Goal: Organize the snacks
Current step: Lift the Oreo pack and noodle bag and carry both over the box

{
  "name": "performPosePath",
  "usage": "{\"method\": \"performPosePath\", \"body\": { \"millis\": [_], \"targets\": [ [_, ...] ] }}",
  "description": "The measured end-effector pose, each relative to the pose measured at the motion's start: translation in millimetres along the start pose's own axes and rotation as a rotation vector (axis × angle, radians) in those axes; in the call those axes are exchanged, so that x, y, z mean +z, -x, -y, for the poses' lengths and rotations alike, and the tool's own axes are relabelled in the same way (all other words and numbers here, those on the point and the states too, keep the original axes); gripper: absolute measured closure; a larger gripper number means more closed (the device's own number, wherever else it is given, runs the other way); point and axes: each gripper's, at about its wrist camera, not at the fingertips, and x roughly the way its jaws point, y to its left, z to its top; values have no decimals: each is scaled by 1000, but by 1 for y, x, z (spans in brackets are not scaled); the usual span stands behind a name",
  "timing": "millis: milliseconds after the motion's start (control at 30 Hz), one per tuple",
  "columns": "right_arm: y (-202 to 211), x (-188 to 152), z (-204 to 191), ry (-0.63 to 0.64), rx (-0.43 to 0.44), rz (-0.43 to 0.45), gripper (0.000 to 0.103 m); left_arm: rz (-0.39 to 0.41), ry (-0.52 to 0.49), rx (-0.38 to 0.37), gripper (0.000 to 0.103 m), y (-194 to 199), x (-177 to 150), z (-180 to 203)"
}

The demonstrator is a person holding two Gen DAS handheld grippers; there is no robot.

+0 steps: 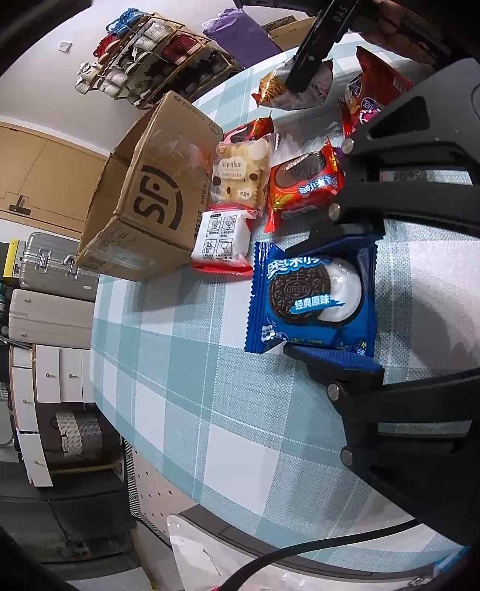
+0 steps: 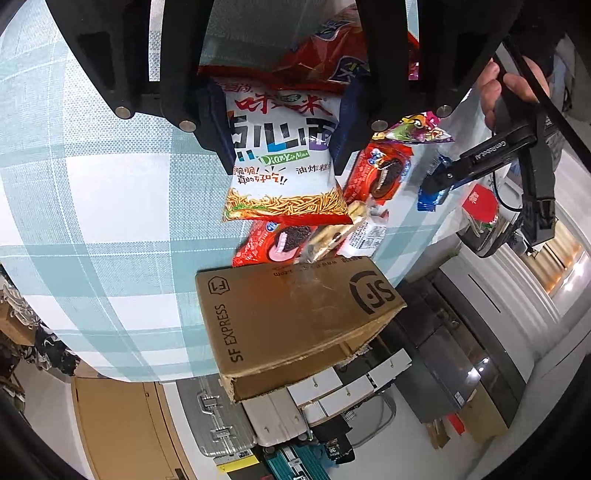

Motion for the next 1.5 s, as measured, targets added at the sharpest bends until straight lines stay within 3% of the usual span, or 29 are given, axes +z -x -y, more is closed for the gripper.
{"method": "performPosePath", "body": {
  "millis": [500, 567, 700, 933, 1100, 1300, 1500],
  "targets": [
    [34, 5, 3, -25, 50, 125, 54, 47, -22, -19, 62, 14, 1, 6],
    [38, 4, 1, -23, 49, 138, 54, 61, 15, -66, 62, 23, 4, 2],
    [53, 5, -12, 5, 49, 170, 54, 93, 6, -50, 62, 41, 7, 3],
    [85, 14, -39, 21, 69, 192, 54, 97, 18, -113, 62, 77, 12, 6],
    [120, 31, -68, 67, 101, 233, 54, 123, -9, -169, 62, 115, 30, 21],
    [159, 61, -100, 107, 130, 282, 54, 162, -64, -164, 62, 151, 61, 49],
    [177, 94, -118, 125, 152, 301, 54, 167, -101, -160, 62, 161, 96, 75]
  ]
}}
